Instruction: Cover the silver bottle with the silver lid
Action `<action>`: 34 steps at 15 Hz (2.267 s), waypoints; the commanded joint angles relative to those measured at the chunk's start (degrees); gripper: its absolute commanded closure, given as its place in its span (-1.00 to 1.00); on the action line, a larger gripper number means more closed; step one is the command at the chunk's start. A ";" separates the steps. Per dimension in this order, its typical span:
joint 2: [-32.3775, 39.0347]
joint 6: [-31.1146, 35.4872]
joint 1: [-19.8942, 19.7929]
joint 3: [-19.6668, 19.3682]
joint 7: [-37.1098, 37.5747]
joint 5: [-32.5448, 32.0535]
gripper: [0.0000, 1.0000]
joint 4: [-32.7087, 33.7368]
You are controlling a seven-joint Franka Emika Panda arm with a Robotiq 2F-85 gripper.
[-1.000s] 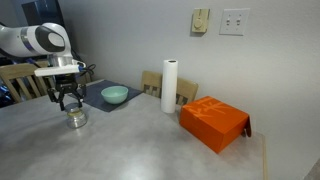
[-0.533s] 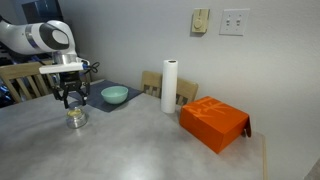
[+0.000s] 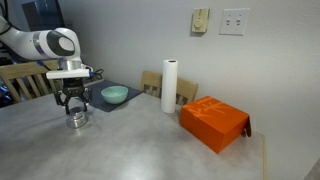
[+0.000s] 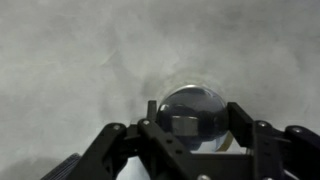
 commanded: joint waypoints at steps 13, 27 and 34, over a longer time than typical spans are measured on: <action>-1.20 -1.36 1.71 0.84 1.40 -1.21 0.12 0.36; 1.26 -2.27 0.55 1.07 -0.45 -0.15 0.12 1.37; 2.29 -2.31 0.26 1.10 -0.61 0.07 0.12 1.30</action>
